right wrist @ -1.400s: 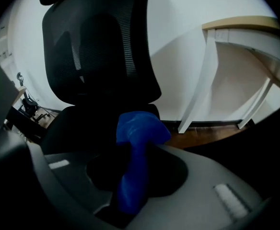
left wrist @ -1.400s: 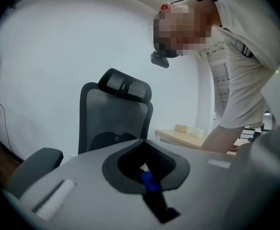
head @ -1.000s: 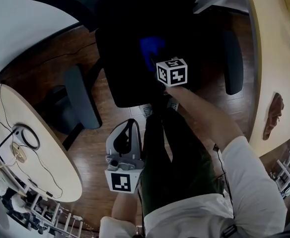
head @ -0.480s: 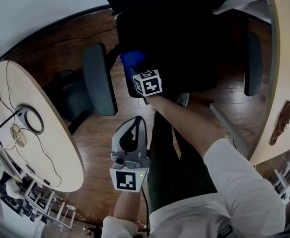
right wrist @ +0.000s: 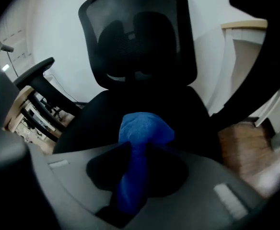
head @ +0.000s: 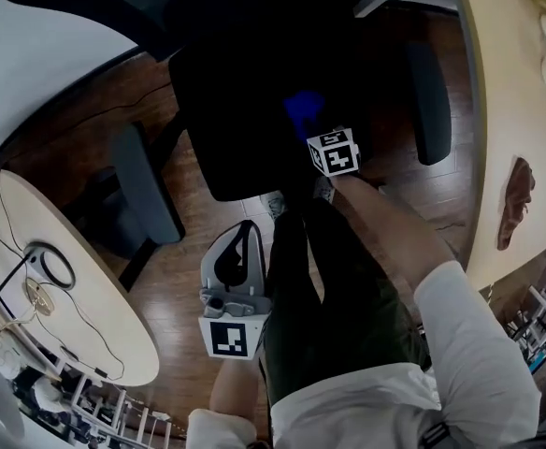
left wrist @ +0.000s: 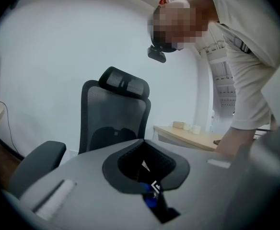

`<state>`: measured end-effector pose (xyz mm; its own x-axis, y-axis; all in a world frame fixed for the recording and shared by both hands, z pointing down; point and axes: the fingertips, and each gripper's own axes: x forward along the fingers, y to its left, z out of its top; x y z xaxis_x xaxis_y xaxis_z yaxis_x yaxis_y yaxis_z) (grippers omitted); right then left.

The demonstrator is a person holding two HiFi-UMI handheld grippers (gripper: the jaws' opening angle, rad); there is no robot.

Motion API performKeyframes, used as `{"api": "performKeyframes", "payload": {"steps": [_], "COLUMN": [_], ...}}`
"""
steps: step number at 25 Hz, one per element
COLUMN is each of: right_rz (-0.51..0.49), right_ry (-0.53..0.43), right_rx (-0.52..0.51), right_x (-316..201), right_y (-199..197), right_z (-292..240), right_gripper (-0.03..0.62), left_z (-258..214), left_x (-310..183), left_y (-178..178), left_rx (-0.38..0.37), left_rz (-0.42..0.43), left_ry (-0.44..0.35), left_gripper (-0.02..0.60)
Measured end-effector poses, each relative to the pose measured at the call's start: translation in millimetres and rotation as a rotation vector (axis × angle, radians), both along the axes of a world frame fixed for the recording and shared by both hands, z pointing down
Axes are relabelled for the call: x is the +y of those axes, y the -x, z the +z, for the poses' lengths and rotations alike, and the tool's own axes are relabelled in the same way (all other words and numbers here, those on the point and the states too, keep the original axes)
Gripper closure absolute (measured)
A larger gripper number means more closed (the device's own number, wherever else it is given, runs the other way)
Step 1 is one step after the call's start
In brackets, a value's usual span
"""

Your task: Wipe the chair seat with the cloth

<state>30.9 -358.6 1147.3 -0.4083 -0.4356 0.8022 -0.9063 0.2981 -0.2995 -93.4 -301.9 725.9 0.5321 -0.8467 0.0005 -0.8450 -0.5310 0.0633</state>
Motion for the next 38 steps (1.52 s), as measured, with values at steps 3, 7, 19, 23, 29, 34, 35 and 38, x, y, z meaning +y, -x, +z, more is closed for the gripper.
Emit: {"api": "performKeyframes", "payload": {"steps": [3, 7, 19, 23, 29, 34, 35, 38], "right_rz": [0.046, 0.133, 0.018, -0.108, -0.203, -0.2, -0.174, -0.074], "right_ry": [-0.021, -0.006, -0.02, 0.073, 0.069, -0.014, -0.02, -0.041], "right_rx": [0.065, 0.097, -0.349, -0.377, -0.298, -0.178, -0.155, -0.091], "right_x": [-5, -3, 45, 102, 128, 112, 110, 107], "right_y": [-68, -126, 118, 230, 247, 145, 117, 30], "right_z": [-2, -2, -76, -52, 4, 14, 15, 17], "right_gripper": [0.5, 0.5, 0.499, 0.499, 0.499, 0.499, 0.499, 0.499], "left_z": [3, 8, 4, 11, 29, 33, 31, 22], "left_x": [-2, -1, 13, 19, 35, 37, 34, 24], "left_y": [-23, -46, -5, 28, 48, 40, 36, 16], "left_rx": [-0.008, -0.001, 0.0, -0.007, -0.019, -0.014, -0.011, 0.002], "left_rz": [0.044, 0.079, 0.001, -0.054, -0.091, -0.083, -0.08, -0.059], "left_ry": [0.004, 0.013, 0.009, 0.019, 0.034, 0.043, 0.042, 0.029], "left_gripper": [0.557, 0.557, 0.557, 0.557, 0.557, 0.557, 0.557, 0.557]}}
